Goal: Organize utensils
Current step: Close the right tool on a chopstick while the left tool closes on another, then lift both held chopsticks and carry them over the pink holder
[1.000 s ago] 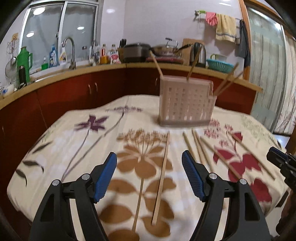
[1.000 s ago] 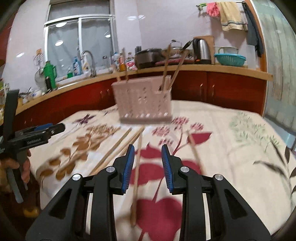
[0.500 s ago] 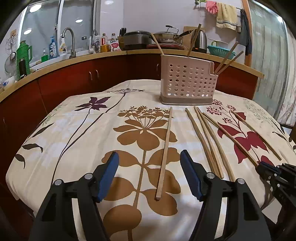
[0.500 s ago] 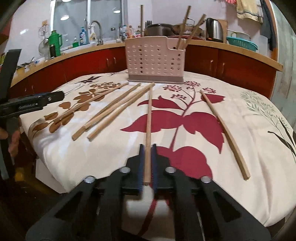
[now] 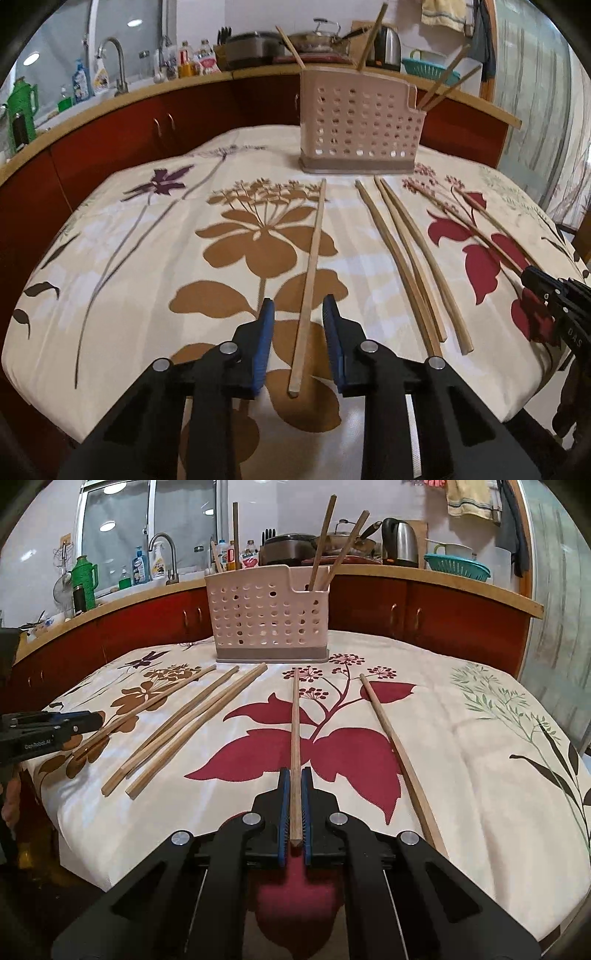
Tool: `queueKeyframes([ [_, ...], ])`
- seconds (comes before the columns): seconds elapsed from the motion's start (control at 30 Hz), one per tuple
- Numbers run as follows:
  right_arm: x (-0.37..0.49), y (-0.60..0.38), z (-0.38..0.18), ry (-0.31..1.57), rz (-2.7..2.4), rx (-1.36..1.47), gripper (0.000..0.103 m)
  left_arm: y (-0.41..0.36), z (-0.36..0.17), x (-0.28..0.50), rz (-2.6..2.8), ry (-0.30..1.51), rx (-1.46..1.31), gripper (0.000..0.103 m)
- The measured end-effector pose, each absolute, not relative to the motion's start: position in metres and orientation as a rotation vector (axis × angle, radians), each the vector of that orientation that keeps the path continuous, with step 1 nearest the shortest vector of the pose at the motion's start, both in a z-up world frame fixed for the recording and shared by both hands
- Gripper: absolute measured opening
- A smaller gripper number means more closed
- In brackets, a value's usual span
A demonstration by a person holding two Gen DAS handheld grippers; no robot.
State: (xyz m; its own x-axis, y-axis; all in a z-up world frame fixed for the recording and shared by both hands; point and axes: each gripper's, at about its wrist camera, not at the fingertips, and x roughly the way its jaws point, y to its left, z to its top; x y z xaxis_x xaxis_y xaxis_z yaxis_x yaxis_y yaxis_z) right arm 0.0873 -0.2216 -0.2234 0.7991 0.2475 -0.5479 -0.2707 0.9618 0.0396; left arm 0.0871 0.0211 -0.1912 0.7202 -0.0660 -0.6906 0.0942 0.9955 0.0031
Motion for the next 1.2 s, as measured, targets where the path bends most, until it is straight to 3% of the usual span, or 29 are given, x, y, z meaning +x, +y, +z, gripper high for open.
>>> queueKeyframes([
  [0.33,0.091,-0.228,-0.231,0.604,0.279,0.005,0.007,0.015,-0.199,0.094,-0.097,0.827,0.052,0.028],
  [0.4,0.09,-0.228,-0.233,0.609,0.28,0.012,0.008,0.014,-0.199,0.094,-0.1,0.825,0.057,0.014],
  [0.5,0.085,-0.229,-0.234,0.6,0.282,0.006,0.013,0.012,-0.199,0.093,-0.108,0.825,0.063,0.007],
  [0.83,0.075,-0.23,-0.227,0.58,0.271,-0.01,0.007,0.005,-0.193,0.086,-0.124,0.783,0.093,0.007],
  [1.2,0.063,-0.234,-0.17,0.439,0.264,-0.02,0.006,0.008,-0.149,0.073,-0.11,0.641,0.093,0.007],
])
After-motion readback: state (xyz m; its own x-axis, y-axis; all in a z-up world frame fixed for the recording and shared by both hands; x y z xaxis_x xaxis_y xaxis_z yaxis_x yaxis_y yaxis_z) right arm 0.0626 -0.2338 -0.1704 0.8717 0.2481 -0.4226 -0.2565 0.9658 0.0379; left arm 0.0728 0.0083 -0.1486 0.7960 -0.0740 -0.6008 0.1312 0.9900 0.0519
